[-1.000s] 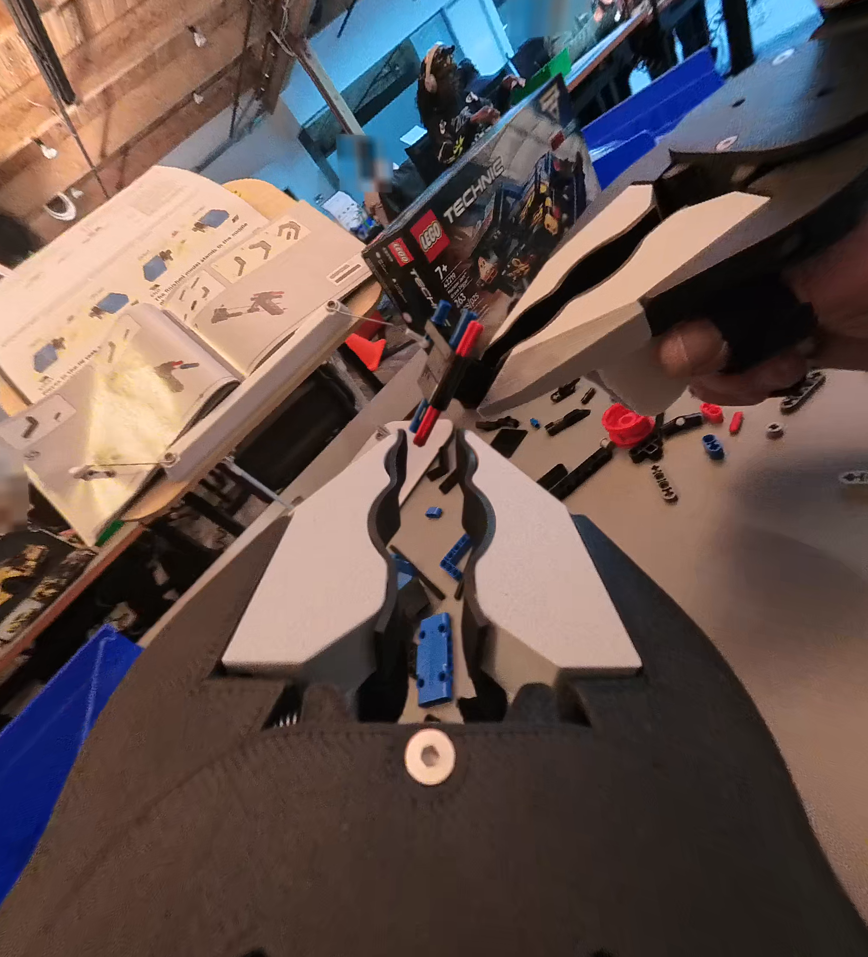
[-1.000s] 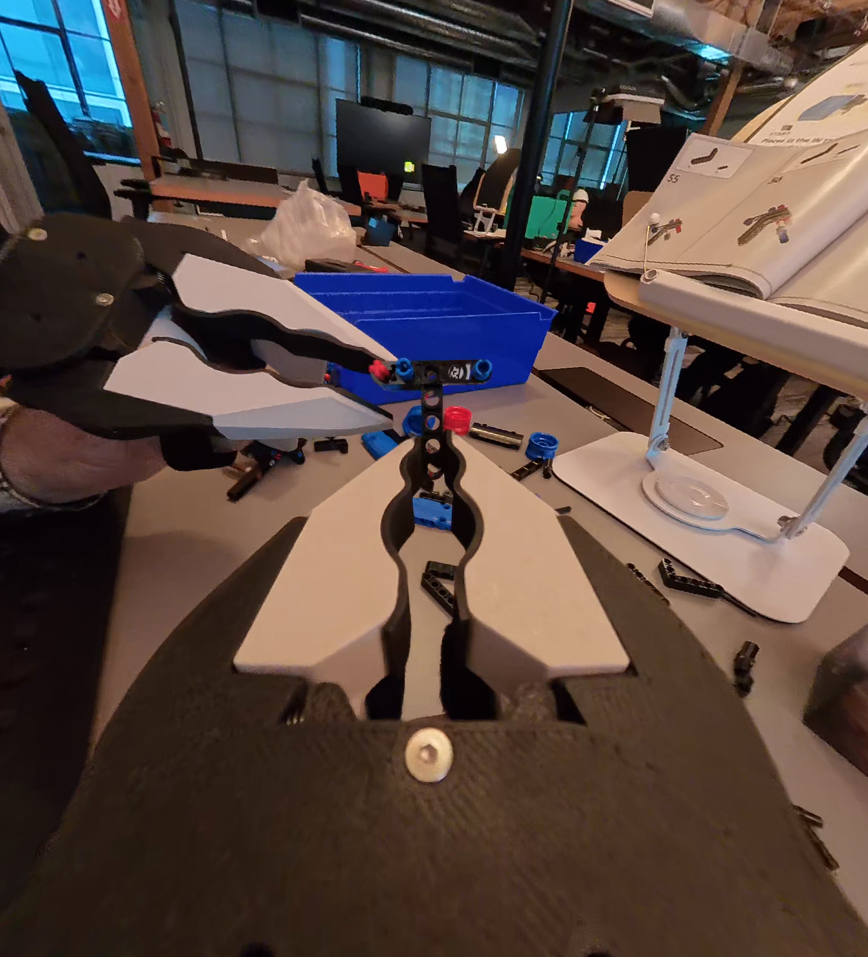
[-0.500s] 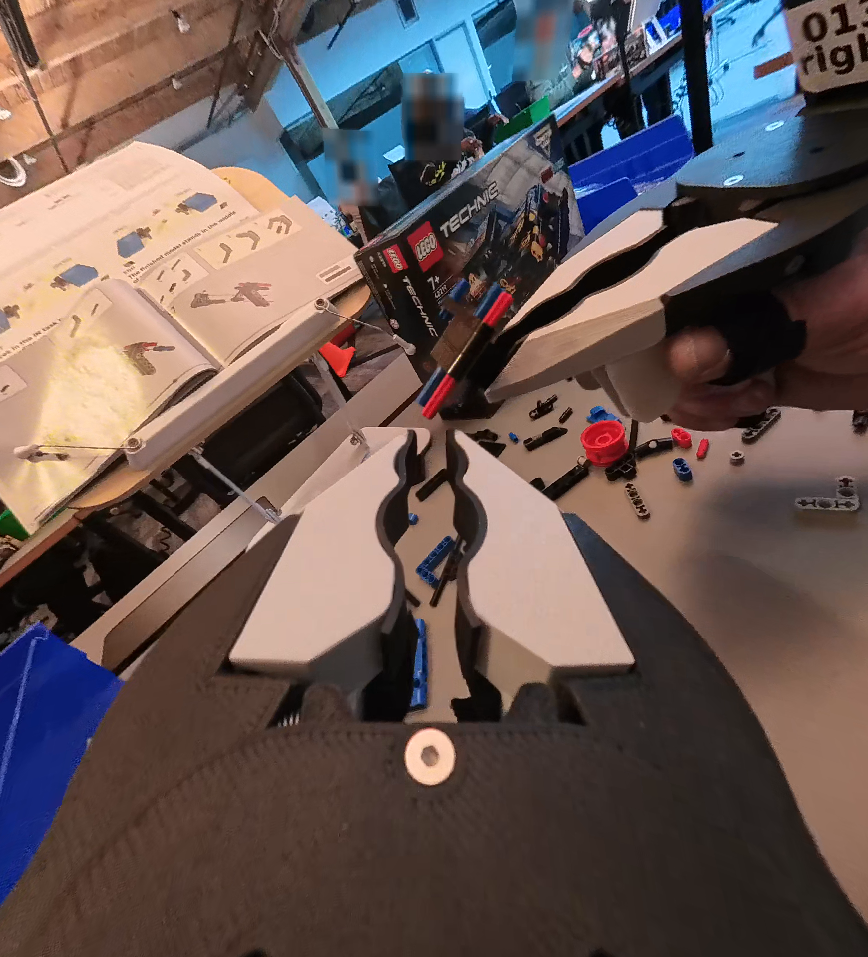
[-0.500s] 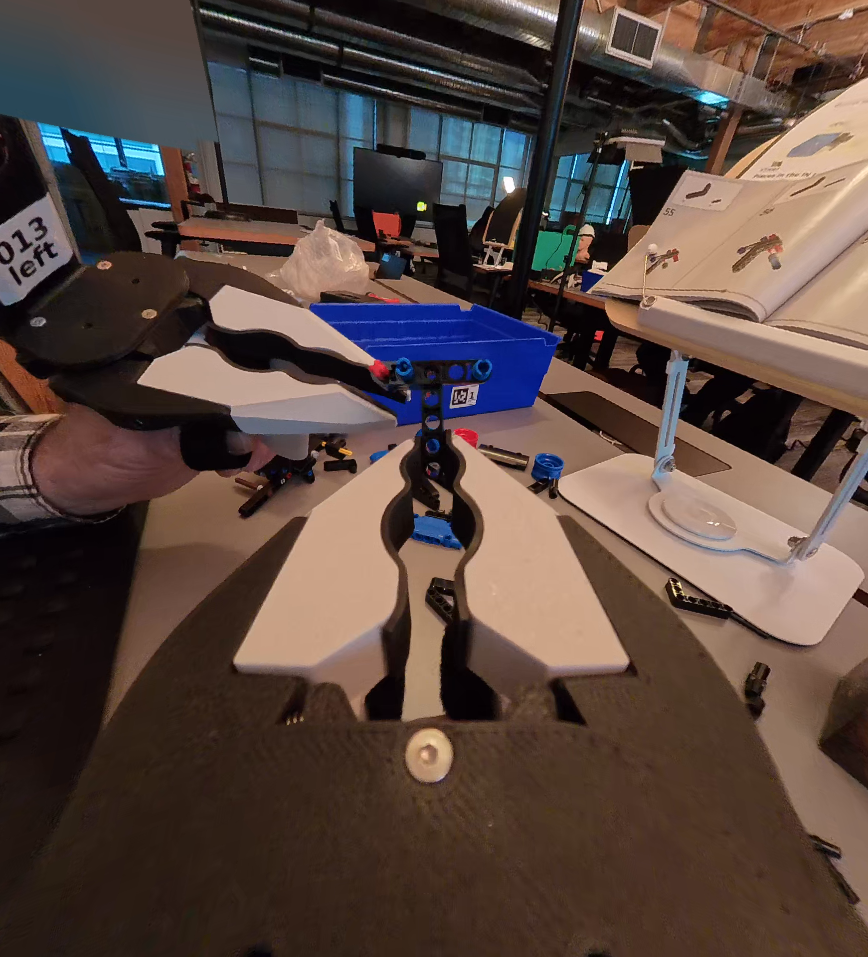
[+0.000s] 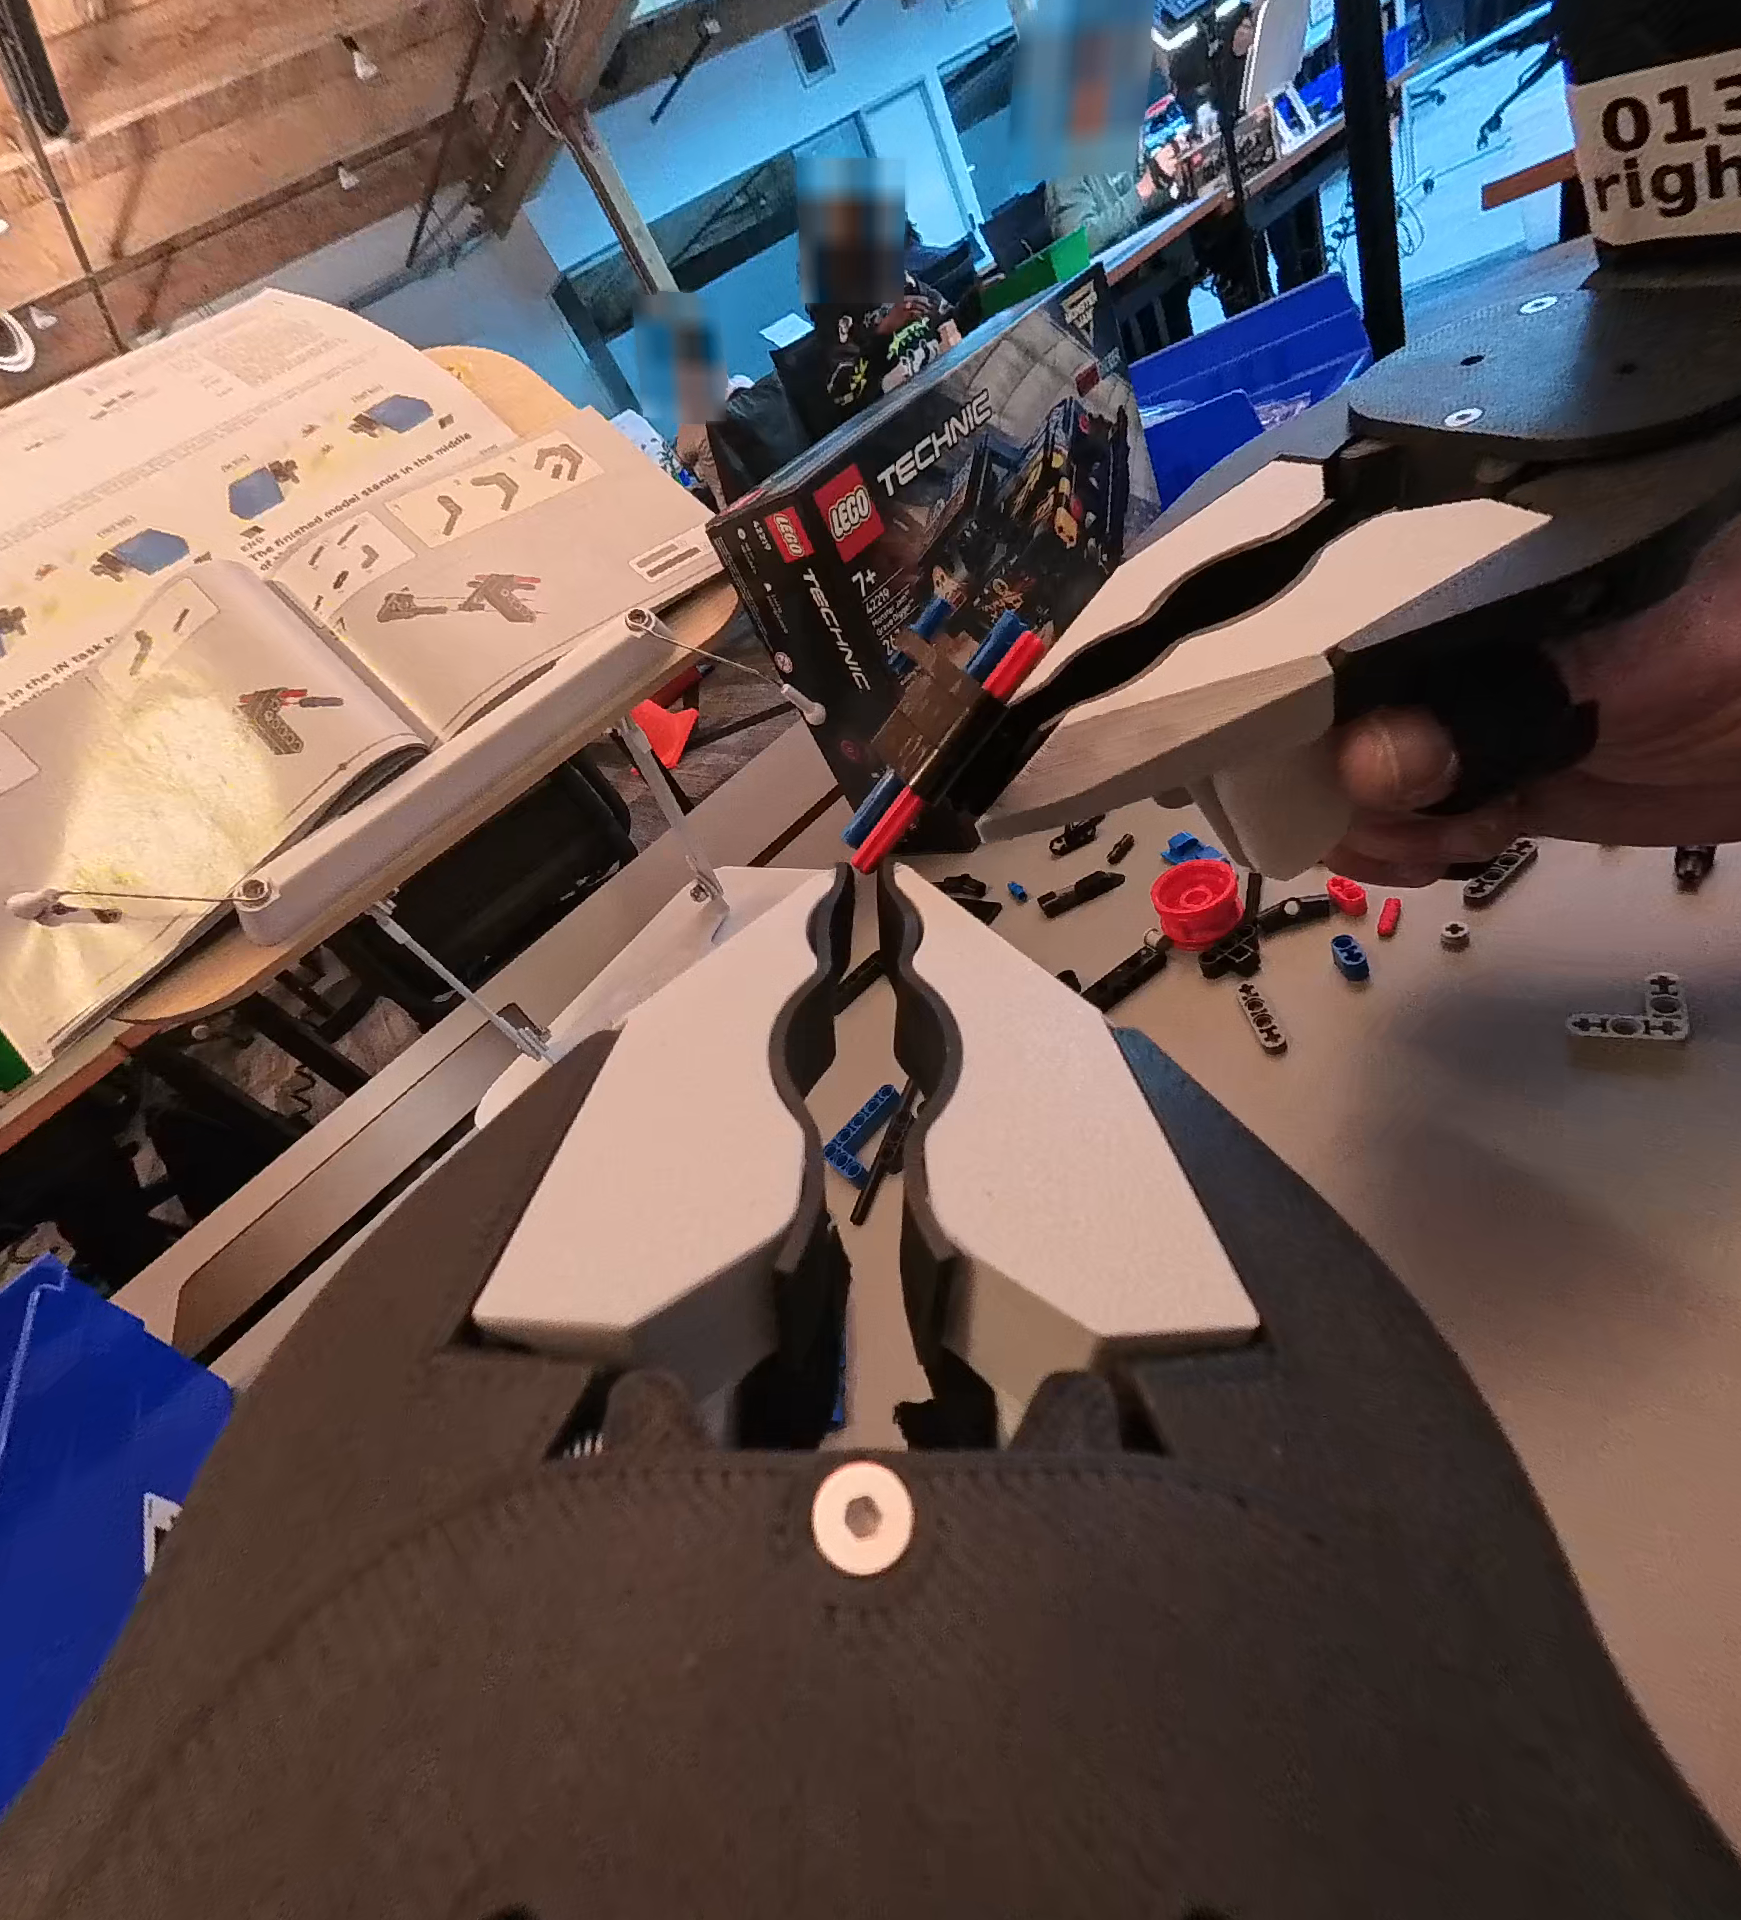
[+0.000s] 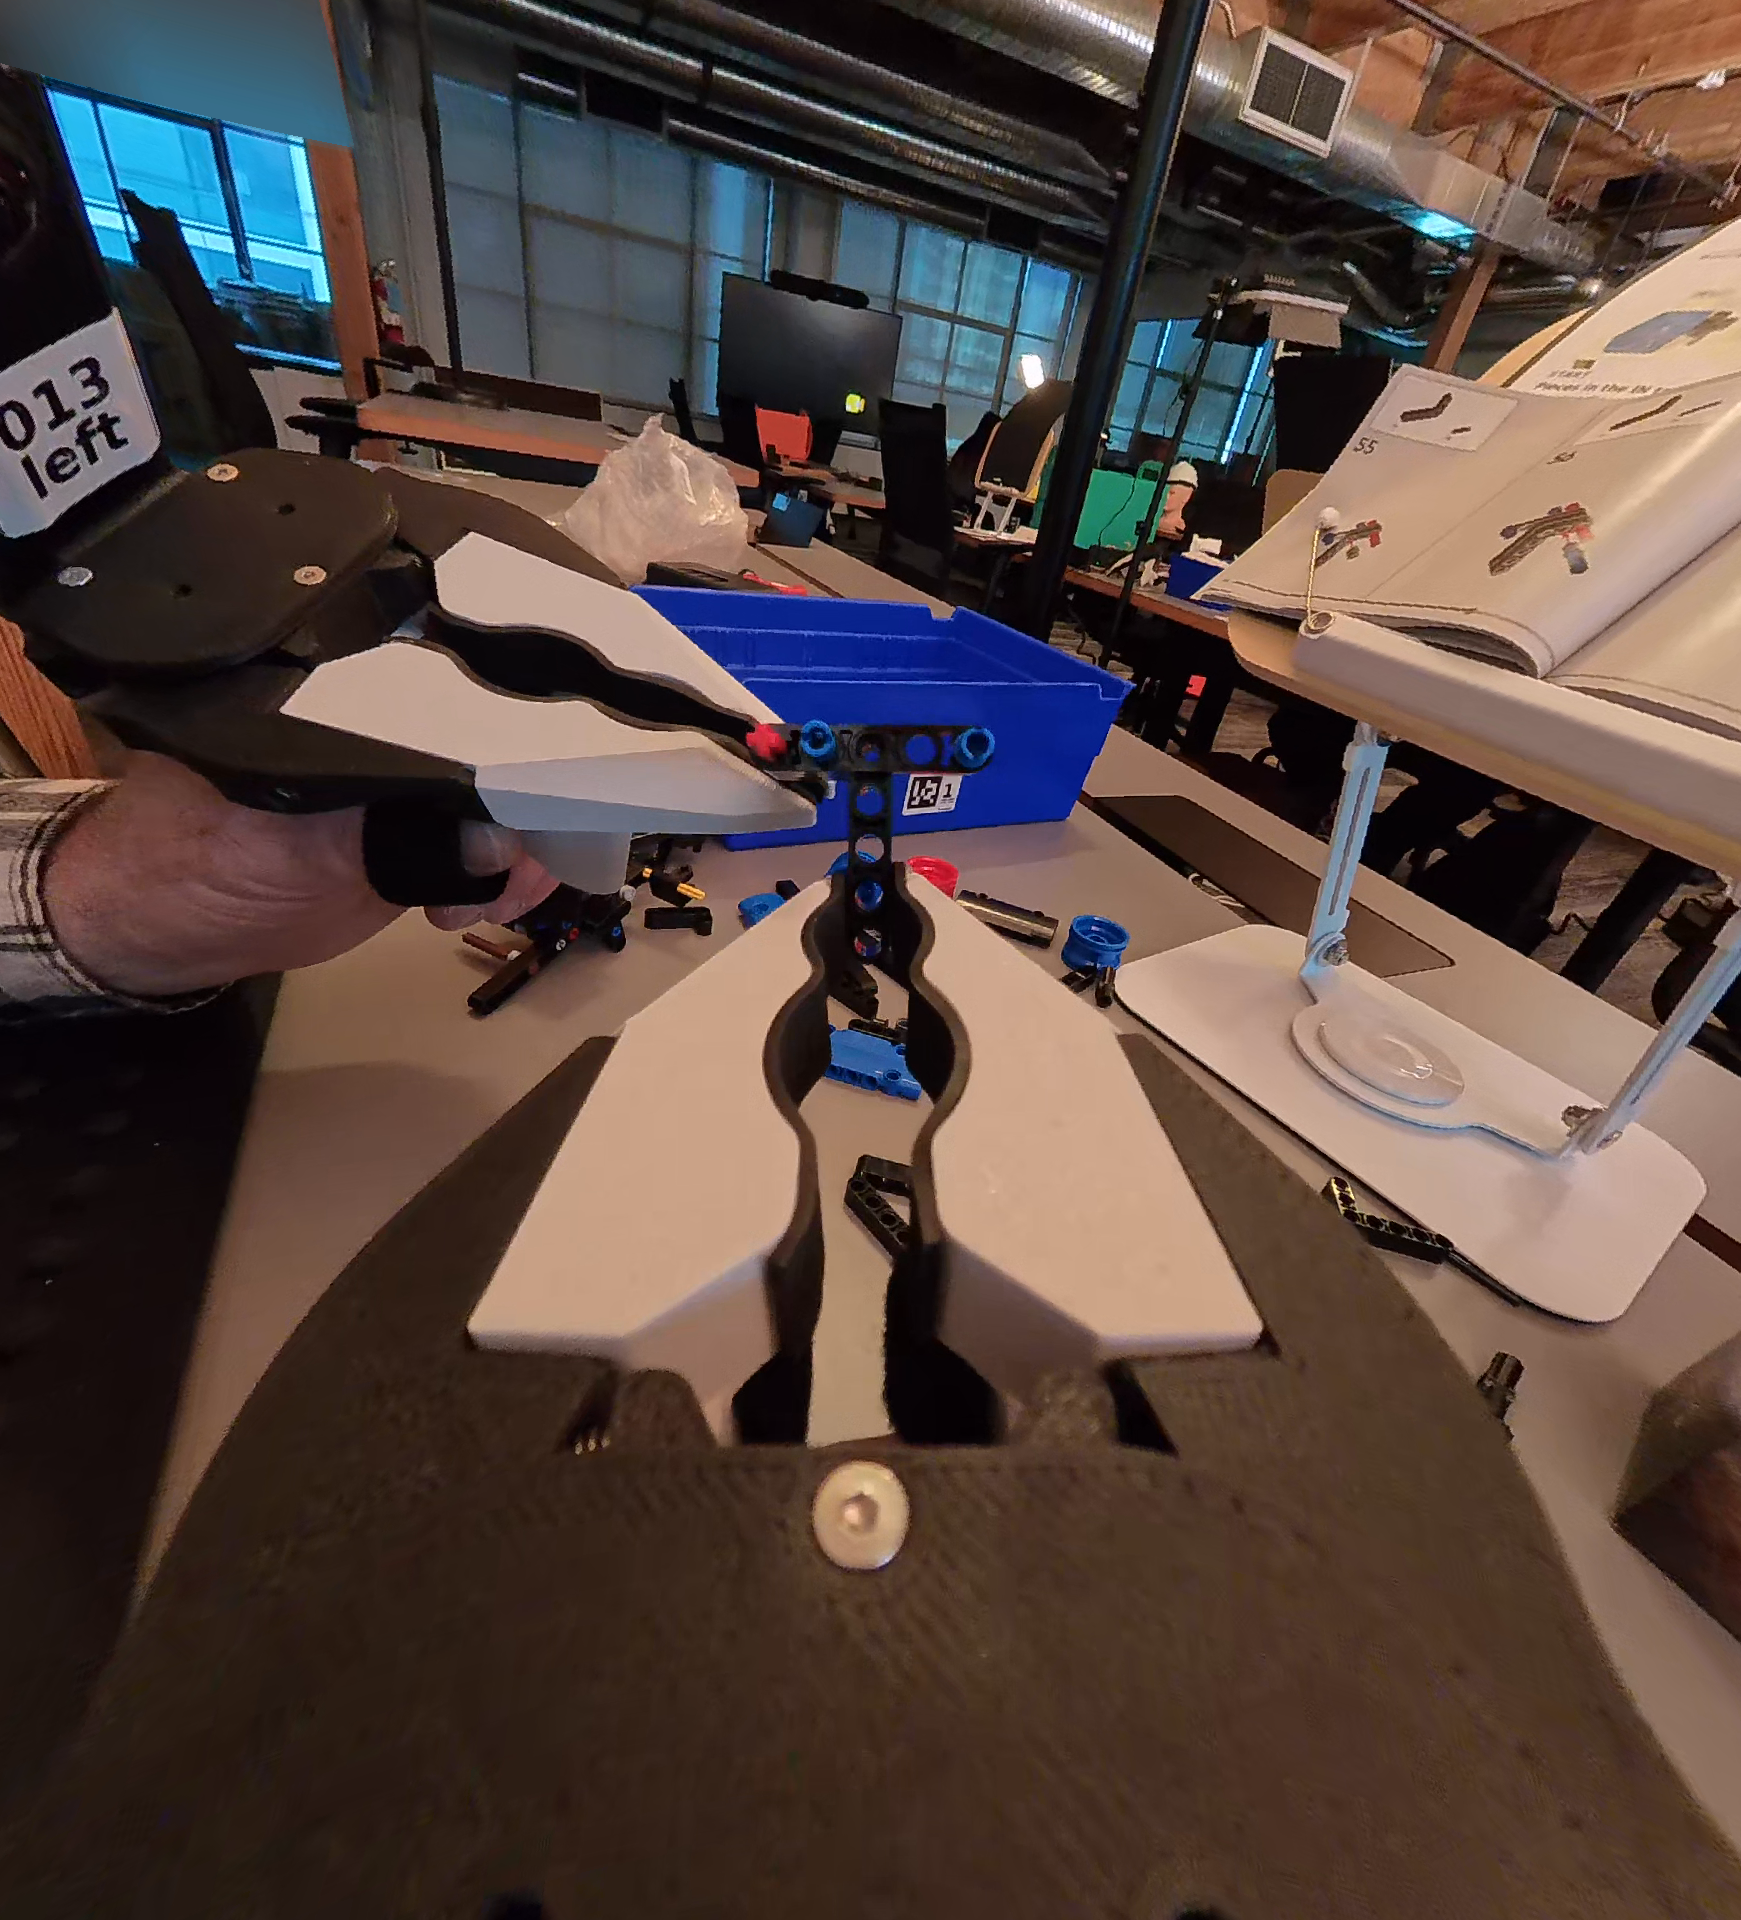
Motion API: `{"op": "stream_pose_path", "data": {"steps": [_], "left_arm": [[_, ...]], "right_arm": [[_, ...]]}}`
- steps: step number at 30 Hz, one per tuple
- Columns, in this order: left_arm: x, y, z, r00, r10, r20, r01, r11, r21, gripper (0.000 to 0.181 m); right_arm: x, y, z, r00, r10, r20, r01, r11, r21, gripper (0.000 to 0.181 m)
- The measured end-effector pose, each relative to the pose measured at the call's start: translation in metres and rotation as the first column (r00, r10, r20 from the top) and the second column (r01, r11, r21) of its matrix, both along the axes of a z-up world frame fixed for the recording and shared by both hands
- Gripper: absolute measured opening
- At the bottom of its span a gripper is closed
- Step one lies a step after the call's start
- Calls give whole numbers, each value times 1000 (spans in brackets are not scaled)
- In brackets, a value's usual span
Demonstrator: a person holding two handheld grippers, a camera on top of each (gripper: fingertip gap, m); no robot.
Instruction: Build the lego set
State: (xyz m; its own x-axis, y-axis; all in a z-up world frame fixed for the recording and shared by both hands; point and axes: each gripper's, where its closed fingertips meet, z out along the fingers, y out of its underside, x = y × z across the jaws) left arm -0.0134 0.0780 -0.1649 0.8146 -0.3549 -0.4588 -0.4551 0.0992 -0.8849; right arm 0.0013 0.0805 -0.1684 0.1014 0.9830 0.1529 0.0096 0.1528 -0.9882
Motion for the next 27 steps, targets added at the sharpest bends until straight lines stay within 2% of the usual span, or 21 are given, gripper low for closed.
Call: {"op": "stream_pose_path", "data": {"steps": [9,15,21,27], "left_arm": [[1,-1,1,1000,-9,12,9,1000,1,3],[2,-2,1,998,-46,50,46,999,-14,9],[15,-11,7,979,-166,120,168,986,-10,16],[26,-22,11,977,-212,33,211,977,39,8]], "right_arm": [[0,0,1,1000,-5,3,5,1000,16,5],[3,-4,0,995,94,-18,-95,986,-134,5],[7,-19,0,956,282,-76,-291,894,-340,5],[10,-31,-2,908,406,-106,-406,787,-464,6]]}}
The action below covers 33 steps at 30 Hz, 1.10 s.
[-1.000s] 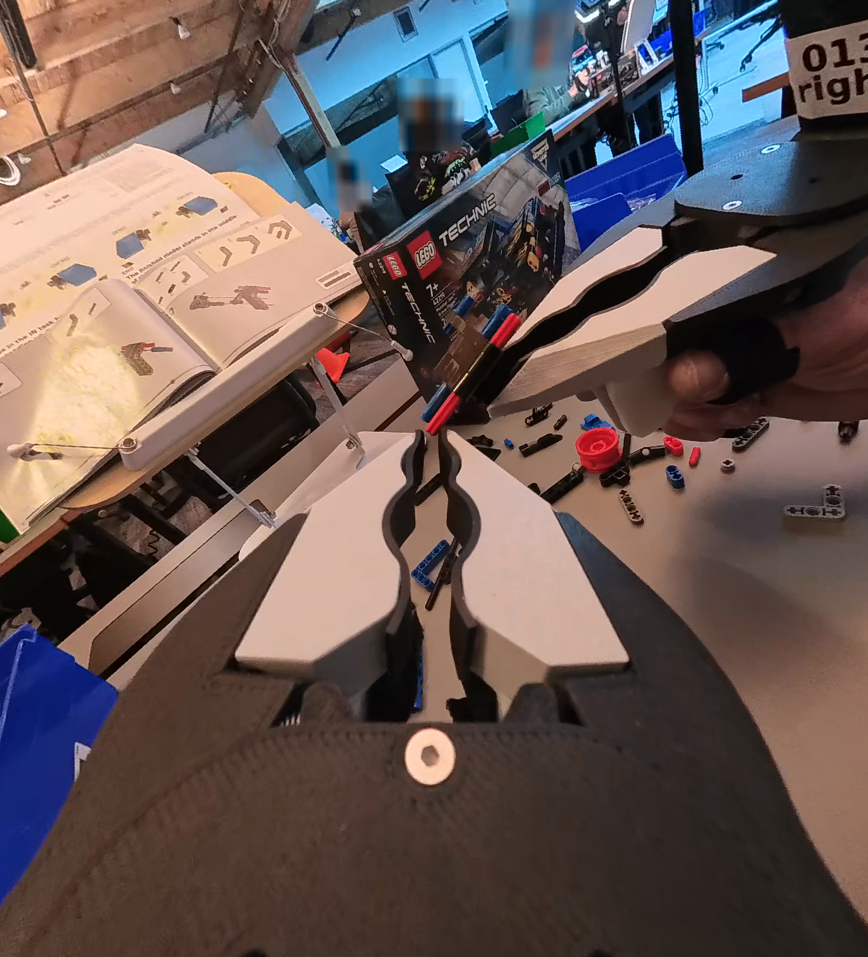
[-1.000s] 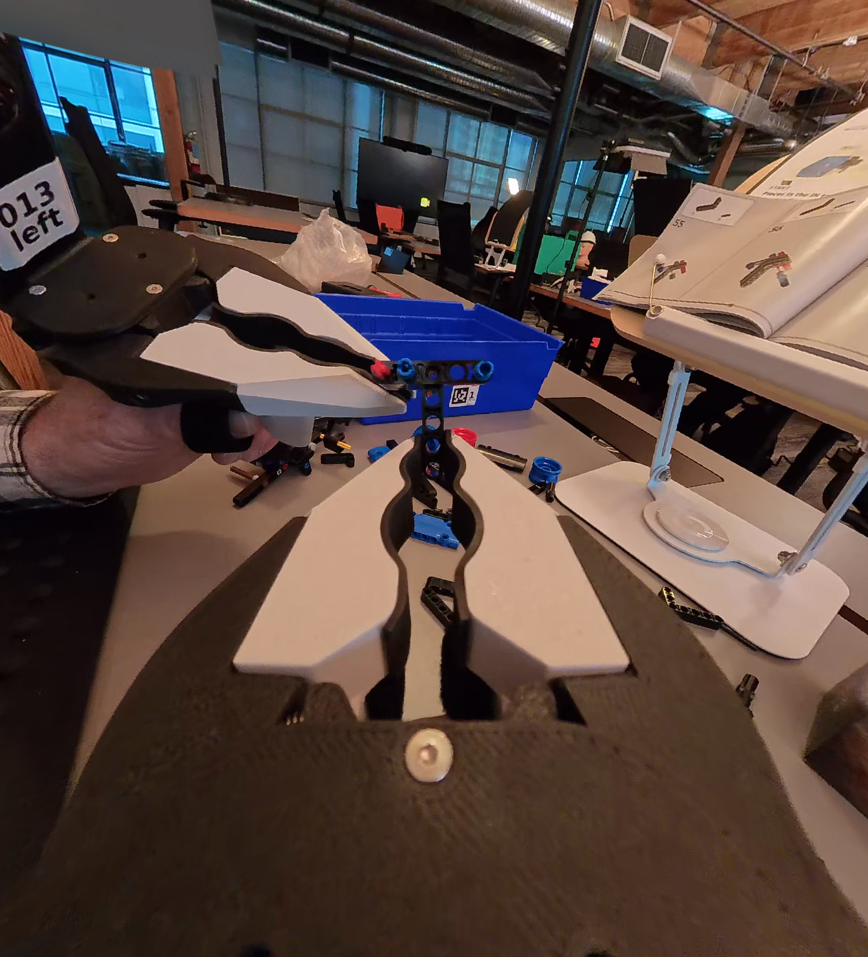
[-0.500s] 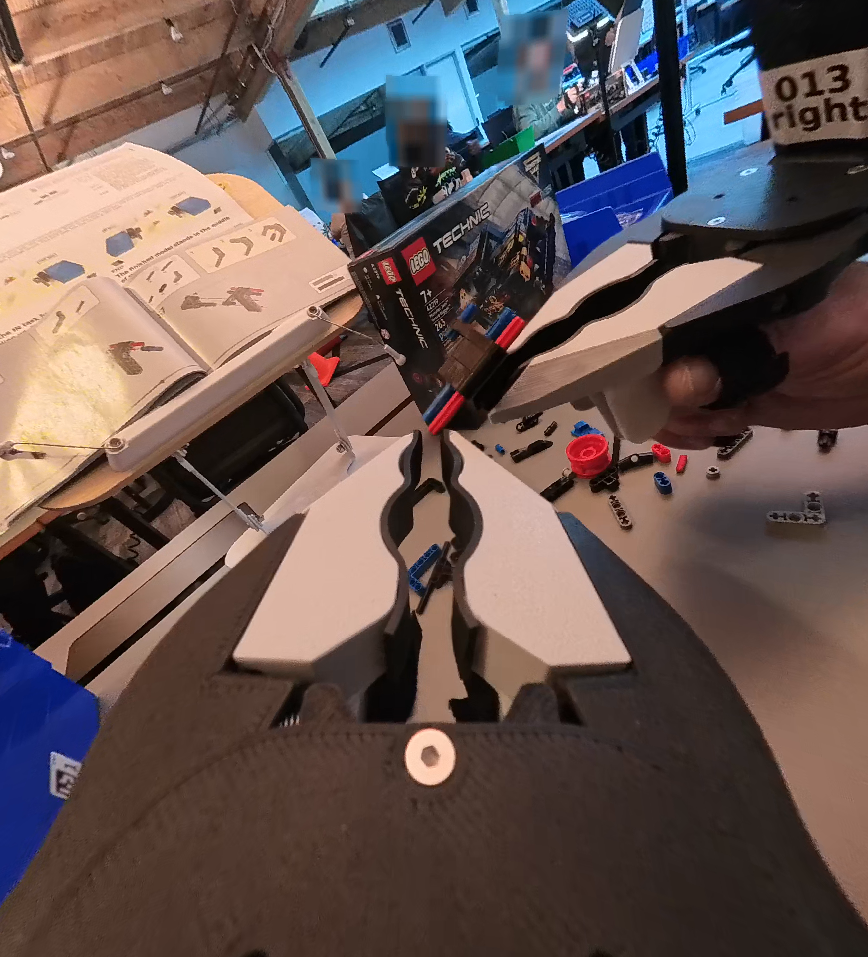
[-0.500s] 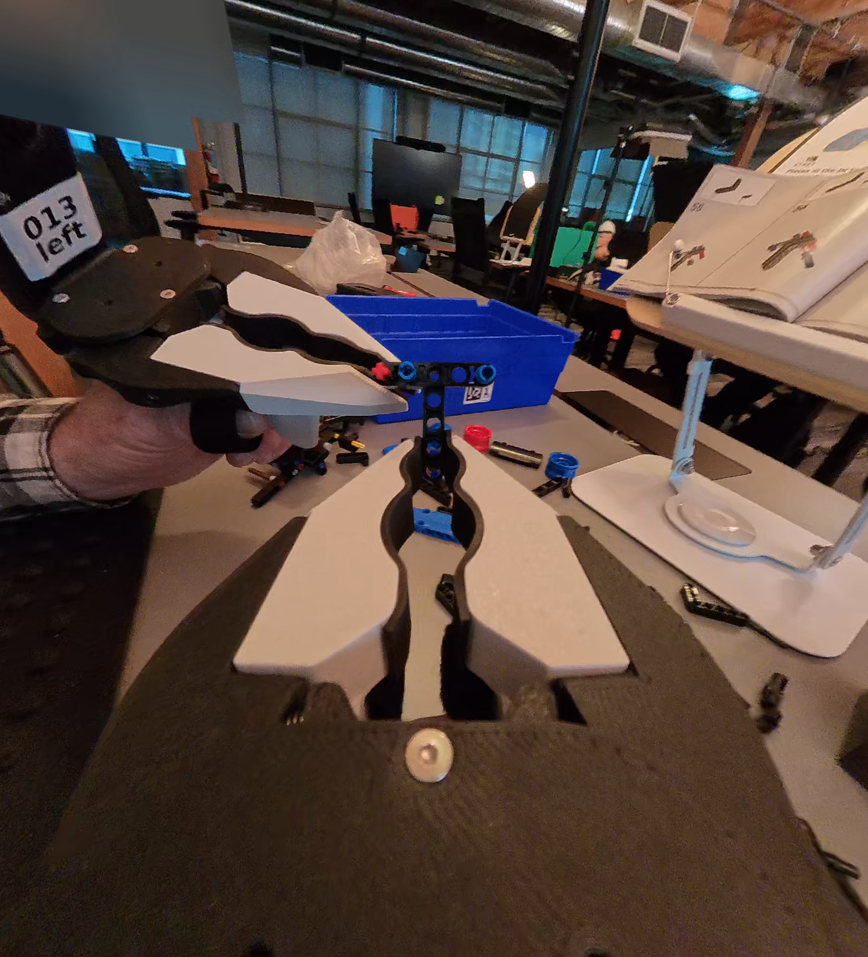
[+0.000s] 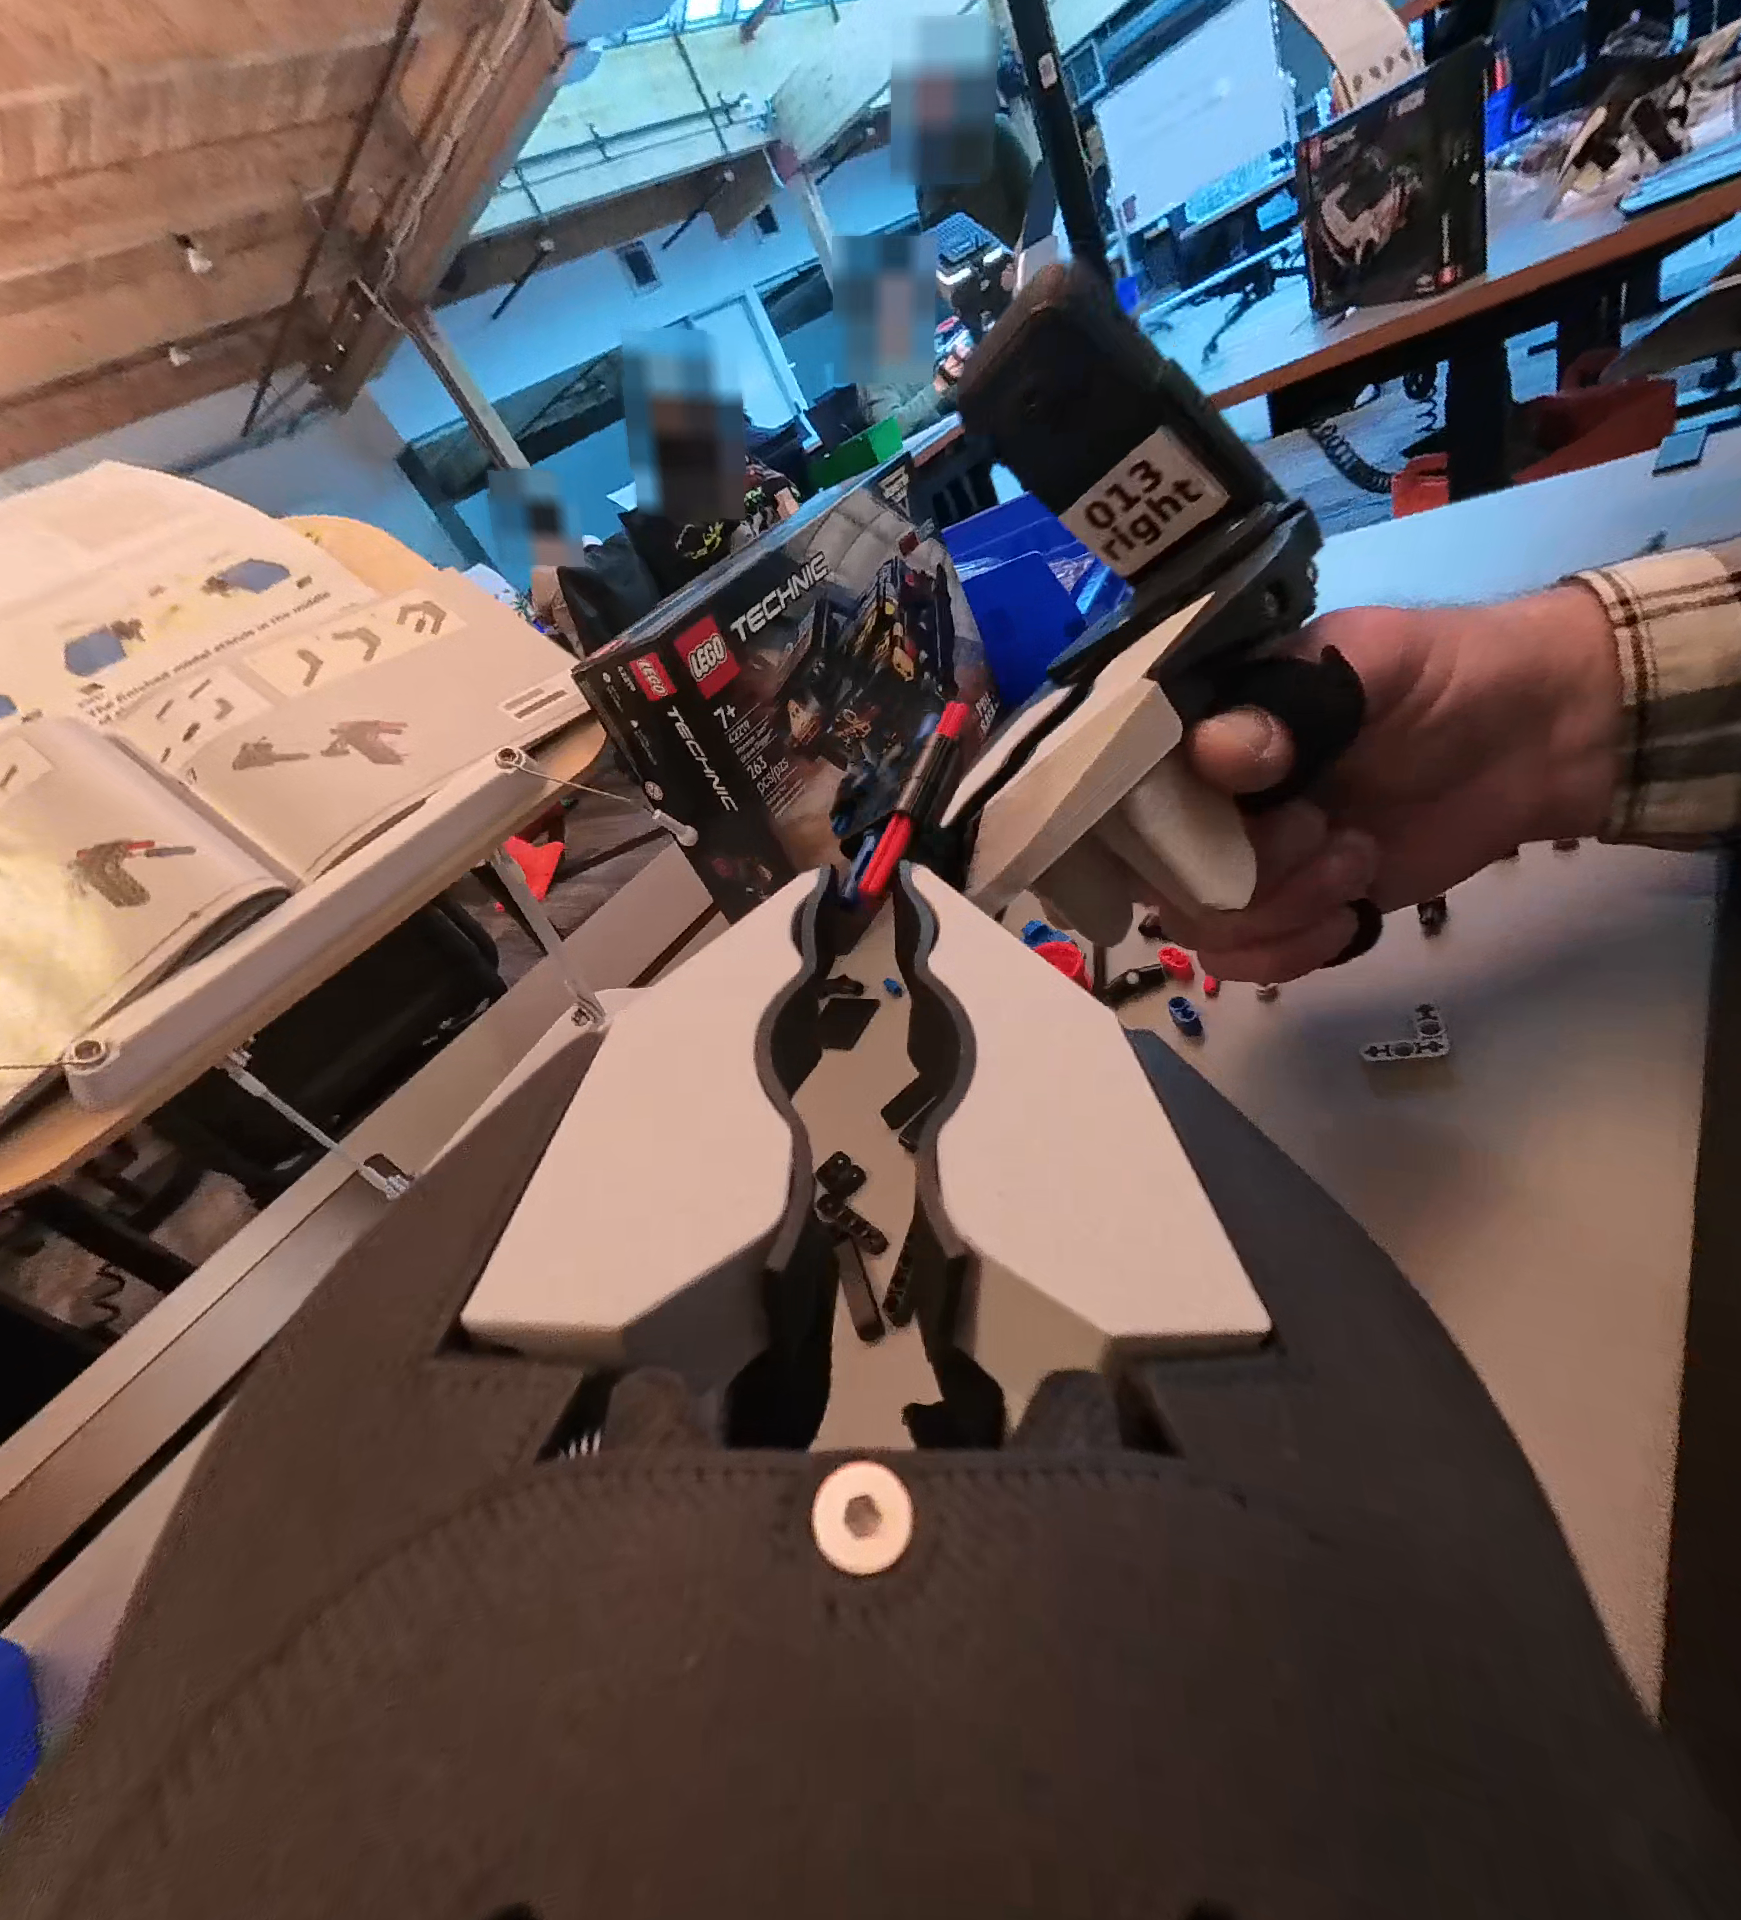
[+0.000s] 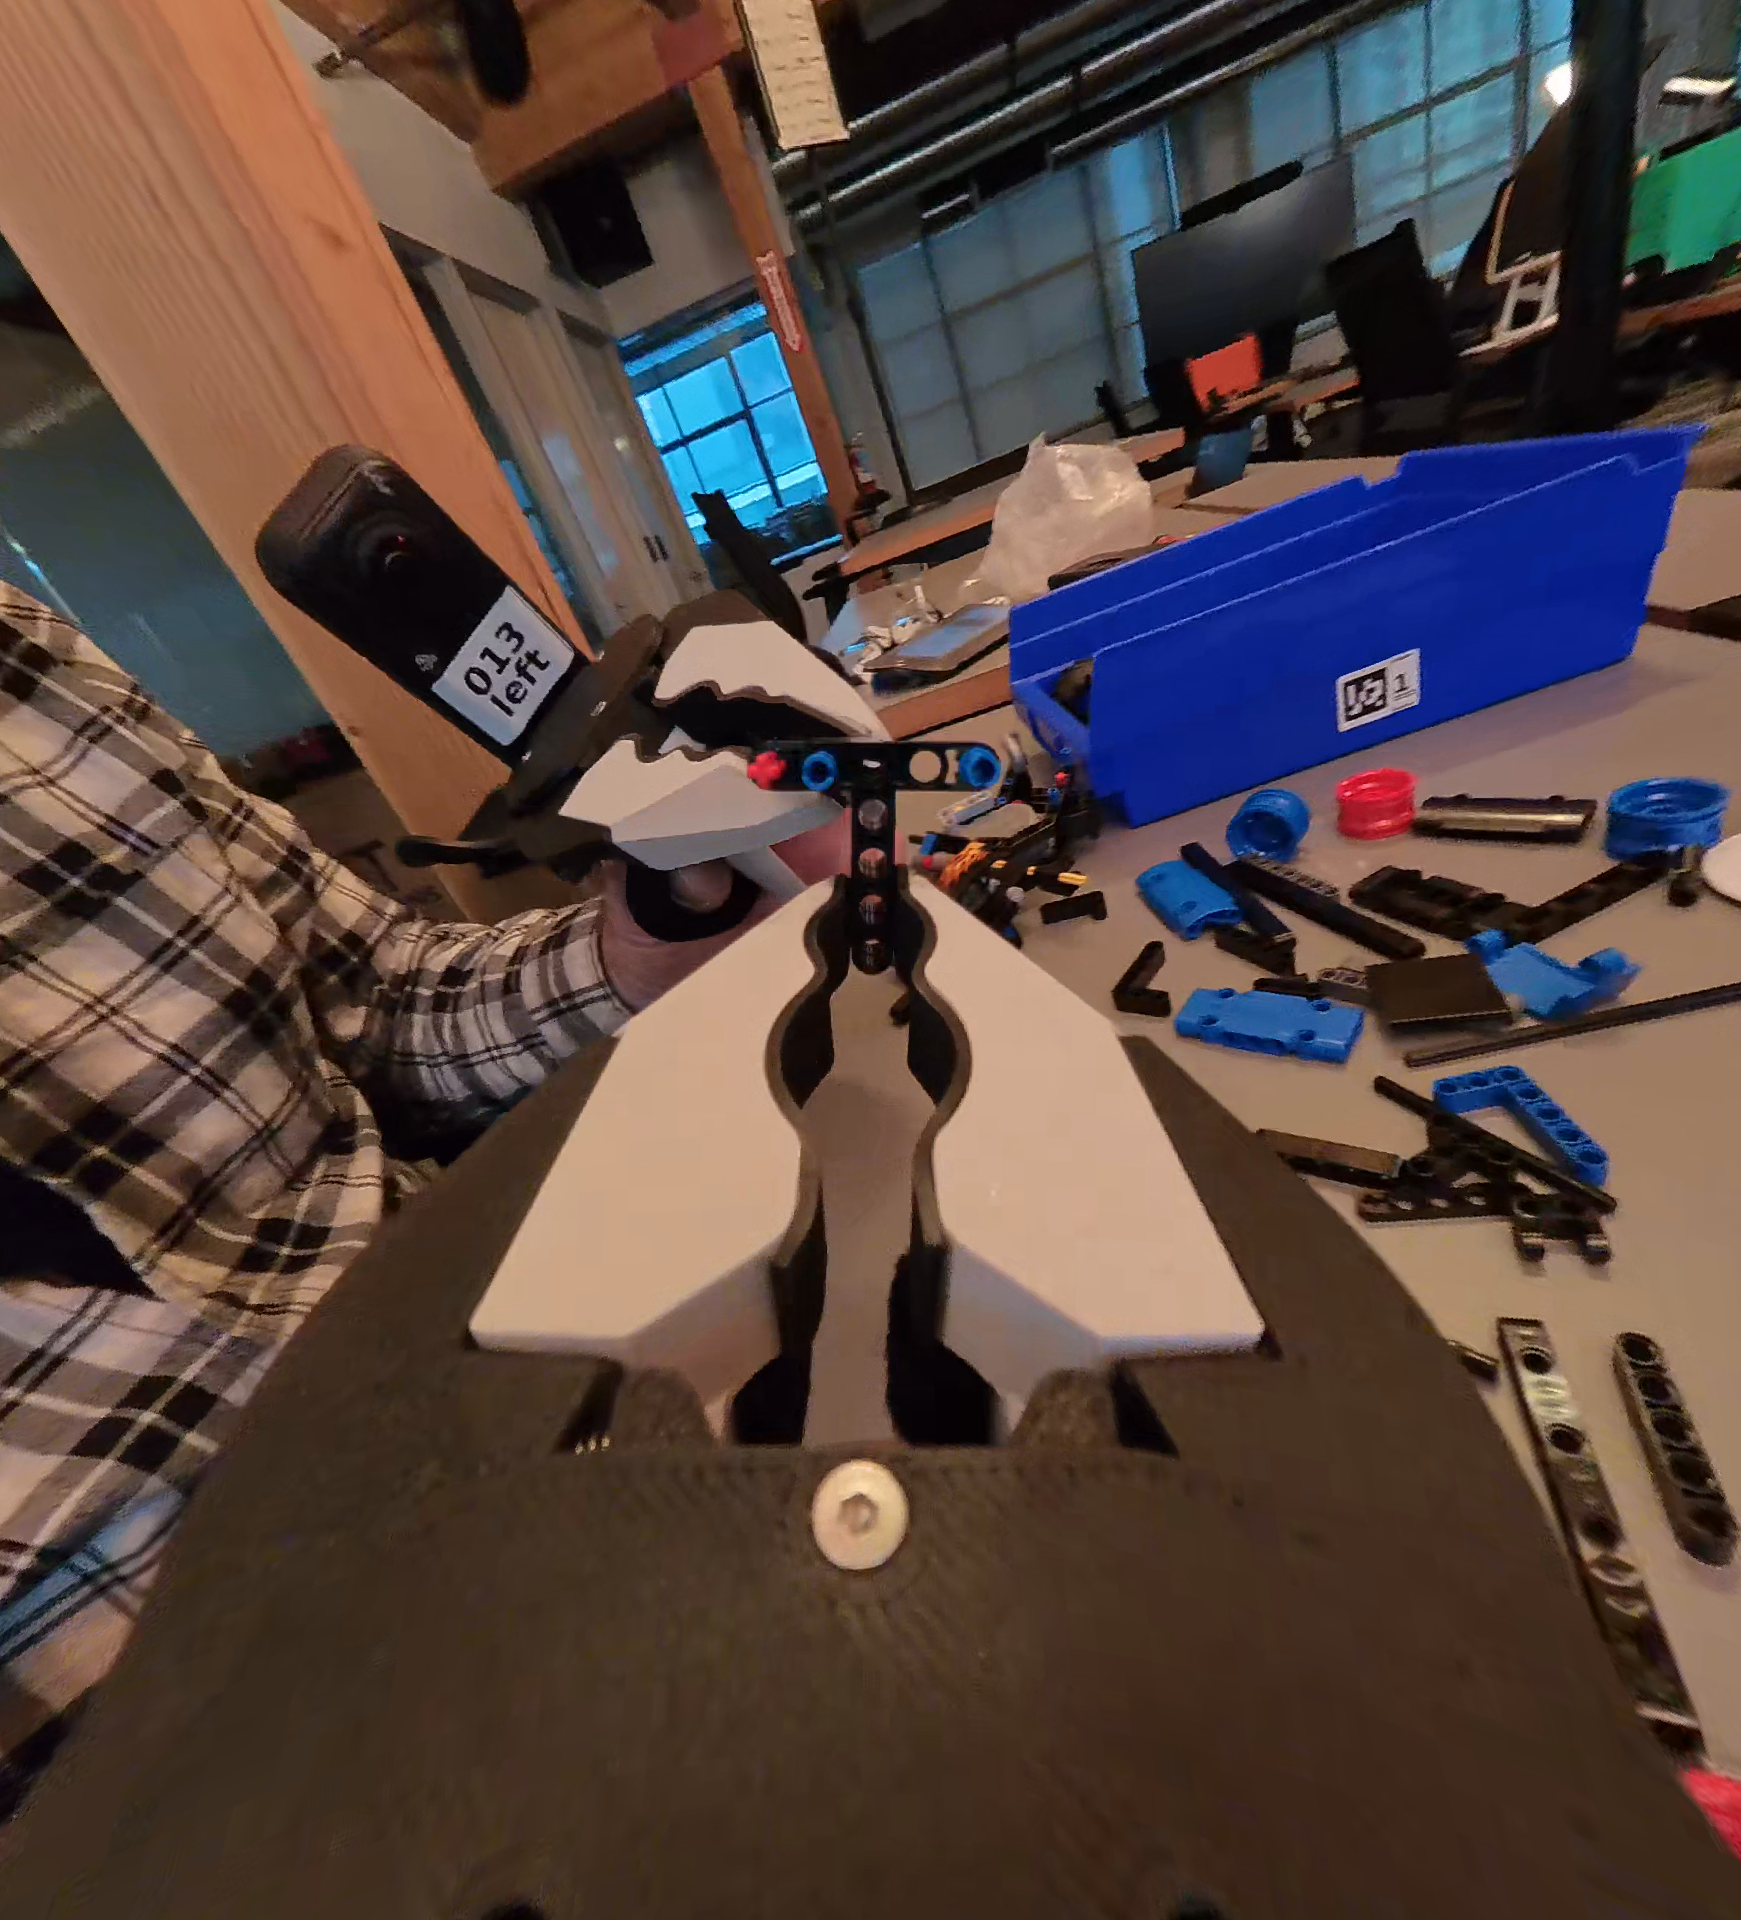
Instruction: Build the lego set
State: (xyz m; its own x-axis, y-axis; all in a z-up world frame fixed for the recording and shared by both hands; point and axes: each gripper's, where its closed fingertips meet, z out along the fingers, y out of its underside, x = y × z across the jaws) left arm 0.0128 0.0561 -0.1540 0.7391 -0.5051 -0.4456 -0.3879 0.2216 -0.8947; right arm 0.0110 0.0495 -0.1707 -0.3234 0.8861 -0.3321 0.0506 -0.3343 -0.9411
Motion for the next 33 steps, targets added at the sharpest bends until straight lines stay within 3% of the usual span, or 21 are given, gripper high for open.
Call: {"op": "stream_pose_path", "data": {"steps": [4,8,10,12,16,19,23,25,26,30,33], "left_arm": [[-8,6,-3,996,78,-33,-78,997,-14,5],[-19,18,-9,982,180,-48,-183,981,-58,1],[-22,22,-11,978,206,-31,-208,974,-92,2],[-23,26,-15,973,228,-22,-229,965,-125,1],[-23,31,-21,965,262,-23,-262,949,-173,2],[-22,32,-18,962,272,16,-264,945,-192,2],[-17,34,-20,957,290,3,-283,937,-203,2],[-16,34,-20,956,292,-13,-289,939,-187,2],[-13,33,-18,962,272,-12,-270,947,-173,3],[-4,30,-21,985,168,-25,-170,971,-168,18],[1,28,-29,995,95,-37,-101,974,-204,27]], "right_arm": [[-2,10,1,997,-74,-5,74,997,12,12],[-2,30,1,951,-308,-4,297,916,270,32],[-1,36,2,908,-418,-31,387,808,444,35],[-1,39,4,856,-510,-80,440,640,630,34],[-5,42,-3,785,-603,-143,403,321,857,32],[-8,46,-17,758,-644,-106,331,238,913,29],[-6,52,-13,712,-688,-142,336,156,929,19],[-6,54,-14,702,-699,-136,346,169,923,18],[-5,54,-14,712,-692,-120,364,218,905,17],[-3,45,-11,830,-558,-20,416,595,687,16],[3,38,-10,899,-436,30,354,766,536,16]]}}
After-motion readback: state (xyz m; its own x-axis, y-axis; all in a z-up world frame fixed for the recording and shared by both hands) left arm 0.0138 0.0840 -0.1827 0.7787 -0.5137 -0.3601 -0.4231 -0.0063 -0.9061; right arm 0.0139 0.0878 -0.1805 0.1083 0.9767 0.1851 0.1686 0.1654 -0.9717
